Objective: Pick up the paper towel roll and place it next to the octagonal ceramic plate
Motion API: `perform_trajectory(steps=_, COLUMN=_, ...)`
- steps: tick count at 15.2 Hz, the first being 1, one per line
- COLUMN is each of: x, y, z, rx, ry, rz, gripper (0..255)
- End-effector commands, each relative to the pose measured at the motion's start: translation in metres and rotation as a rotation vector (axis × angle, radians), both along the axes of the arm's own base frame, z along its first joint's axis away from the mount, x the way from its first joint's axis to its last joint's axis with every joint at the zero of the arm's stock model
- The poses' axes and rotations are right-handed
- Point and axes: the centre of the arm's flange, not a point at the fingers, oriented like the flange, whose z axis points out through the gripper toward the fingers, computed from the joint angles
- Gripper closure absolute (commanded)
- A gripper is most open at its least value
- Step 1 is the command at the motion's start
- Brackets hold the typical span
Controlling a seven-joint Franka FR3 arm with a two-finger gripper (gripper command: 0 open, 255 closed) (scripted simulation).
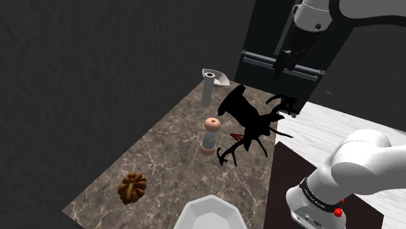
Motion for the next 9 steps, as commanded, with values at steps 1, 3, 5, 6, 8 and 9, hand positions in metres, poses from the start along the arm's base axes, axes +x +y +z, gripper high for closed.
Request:
perform_trajectory(steps=1, x=0.000, y=0.000, z=0.000, rx=0.000, ry=0.000, rz=0.000, gripper=0)
perform_trajectory(steps=3, x=0.025, y=-0.002, z=-0.010, rx=0.006, ry=0.003, rz=-0.005, gripper=0)
perform_trajectory(steps=5, x=0.050, y=-0.003, z=-0.020, rx=0.011, ry=0.006, rz=-0.010, gripper=0)
perform_trajectory(steps=6, x=0.062, y=-0.004, z=-0.025, rx=0.014, ry=0.007, rz=-0.012, gripper=0)
perform_trajectory(steps=8, x=0.087, y=-0.006, z=-0.035, rx=0.020, ry=0.010, rz=-0.017, gripper=0)
perform_trajectory(steps=9, x=0.100, y=-0.007, z=-0.040, rx=0.022, ry=0.012, rz=-0.019, gripper=0)
